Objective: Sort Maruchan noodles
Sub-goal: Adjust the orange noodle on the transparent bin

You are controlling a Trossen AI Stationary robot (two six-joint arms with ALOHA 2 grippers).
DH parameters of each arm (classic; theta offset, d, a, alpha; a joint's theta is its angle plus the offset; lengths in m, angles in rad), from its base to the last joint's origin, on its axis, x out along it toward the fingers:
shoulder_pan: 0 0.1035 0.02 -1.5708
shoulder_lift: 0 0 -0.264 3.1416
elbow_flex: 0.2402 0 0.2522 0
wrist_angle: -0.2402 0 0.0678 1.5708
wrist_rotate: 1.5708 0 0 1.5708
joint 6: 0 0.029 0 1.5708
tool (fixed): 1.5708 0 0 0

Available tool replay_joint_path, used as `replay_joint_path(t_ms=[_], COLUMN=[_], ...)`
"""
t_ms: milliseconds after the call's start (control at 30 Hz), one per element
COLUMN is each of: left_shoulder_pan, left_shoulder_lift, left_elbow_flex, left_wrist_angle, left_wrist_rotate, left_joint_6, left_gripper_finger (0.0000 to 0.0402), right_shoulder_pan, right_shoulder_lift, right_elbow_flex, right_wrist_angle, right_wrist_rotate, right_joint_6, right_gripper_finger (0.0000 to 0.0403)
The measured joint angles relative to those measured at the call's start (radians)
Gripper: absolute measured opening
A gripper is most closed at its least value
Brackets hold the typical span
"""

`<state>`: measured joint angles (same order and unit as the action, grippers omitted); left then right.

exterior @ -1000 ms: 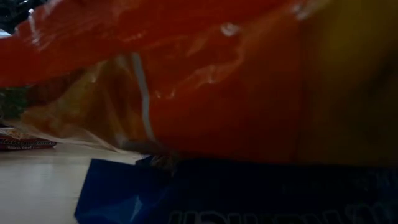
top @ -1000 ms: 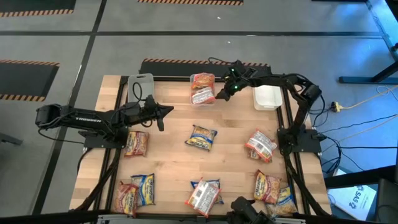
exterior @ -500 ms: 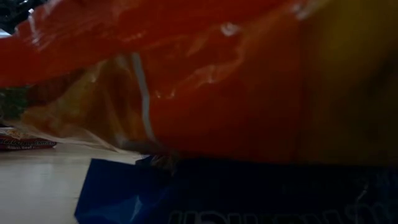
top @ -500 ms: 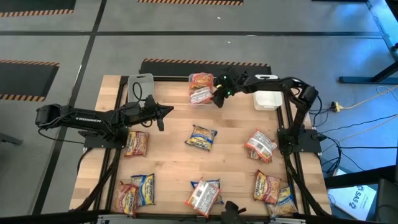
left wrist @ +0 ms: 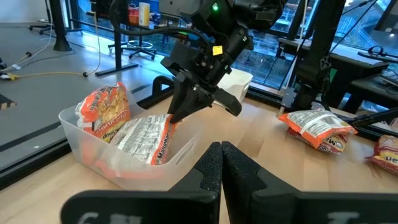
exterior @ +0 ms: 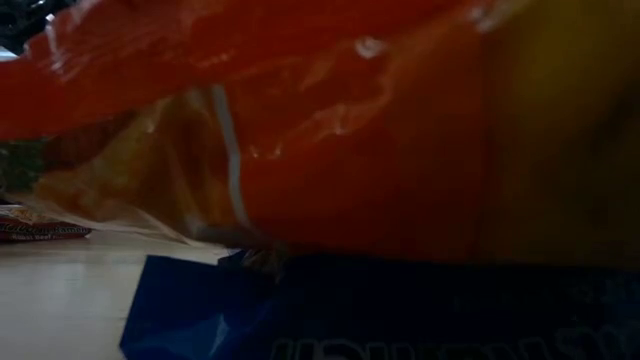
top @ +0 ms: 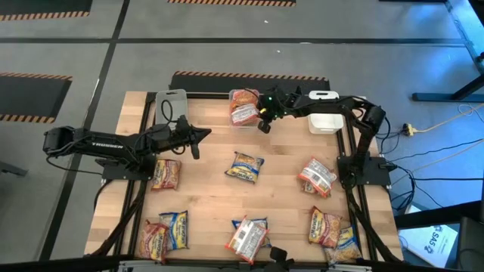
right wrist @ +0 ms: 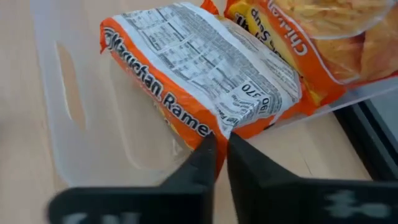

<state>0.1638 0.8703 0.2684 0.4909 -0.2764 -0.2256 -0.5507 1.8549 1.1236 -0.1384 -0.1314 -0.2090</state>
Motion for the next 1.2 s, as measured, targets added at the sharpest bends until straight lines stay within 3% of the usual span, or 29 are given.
replay_joint_path(t_ms=[167,367,600,800,967,1200], left_shoulder_pan=[0.000,0.000,0.000,0.000,0.000,0.000], left_shoulder_lift=[0.000,0.000,0.001,0.001,0.001,0.001], left_elbow_flex=[0.000,0.000,0.009,0.013,0.013,0.013], left_wrist_angle=[0.001,0.077,0.156,0.147,0.124,0.121], left_wrist_rotate=[0.000,0.000,0.040,0.042,0.042,0.042], left_joint_6=[0.000,0.006,0.180,0.210,0.211,0.205], left_gripper_finger=[0.0000,0.0000,0.0000,0.0000,0.0000,0.0000], right_shoulder_pan=[0.001,-0.011,-0.055,-0.056,-0.028,0.037], right_shoulder_lift=[-0.005,-0.056,-0.061,-0.058,-0.050,-0.050], right_elbow_flex=[-0.002,0.033,0.099,0.108,0.108,0.109], right_wrist_angle=[0.001,-0.068,-0.072,-0.122,-0.116,-0.117], right_wrist_rotate=[-0.020,-0.120,-0.234,-0.262,-0.220,-0.052], right_joint_6=[0.015,0.125,0.220,0.121,-0.056,-0.322], right_gripper_finger=[0.0008,0.0001,0.0000,0.0010,0.0058,0.0164])
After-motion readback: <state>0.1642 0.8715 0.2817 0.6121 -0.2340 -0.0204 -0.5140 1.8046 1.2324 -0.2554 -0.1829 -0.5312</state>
